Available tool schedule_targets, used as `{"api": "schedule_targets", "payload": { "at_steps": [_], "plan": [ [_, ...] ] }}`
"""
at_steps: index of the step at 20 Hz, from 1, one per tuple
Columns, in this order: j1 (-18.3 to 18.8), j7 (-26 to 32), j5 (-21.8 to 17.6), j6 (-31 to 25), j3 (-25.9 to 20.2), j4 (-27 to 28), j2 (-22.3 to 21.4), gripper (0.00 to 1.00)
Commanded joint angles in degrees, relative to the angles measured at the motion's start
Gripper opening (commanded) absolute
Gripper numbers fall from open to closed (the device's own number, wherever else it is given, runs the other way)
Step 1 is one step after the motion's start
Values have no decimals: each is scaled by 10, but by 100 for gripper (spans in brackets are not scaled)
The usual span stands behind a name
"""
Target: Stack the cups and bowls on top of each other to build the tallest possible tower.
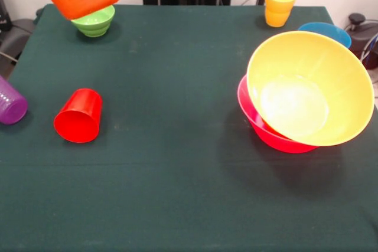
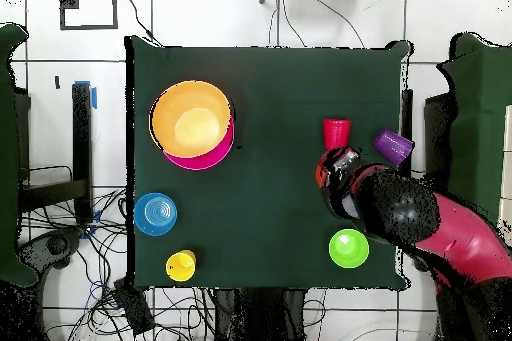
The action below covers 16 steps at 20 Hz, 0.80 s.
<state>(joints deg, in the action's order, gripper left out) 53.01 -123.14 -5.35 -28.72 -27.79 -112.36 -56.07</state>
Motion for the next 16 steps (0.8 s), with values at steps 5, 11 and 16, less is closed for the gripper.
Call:
{"api": "schedule_targets", "payload": {
  "at_steps": [5,11,16],
  "plan": [
    [-33,8,31,-58,-43,6,14,0],
    [-67,-25,-1,32,-13,8,60,0],
    [-80,-32,3,55,-7,16,83,0]
  ]
}}
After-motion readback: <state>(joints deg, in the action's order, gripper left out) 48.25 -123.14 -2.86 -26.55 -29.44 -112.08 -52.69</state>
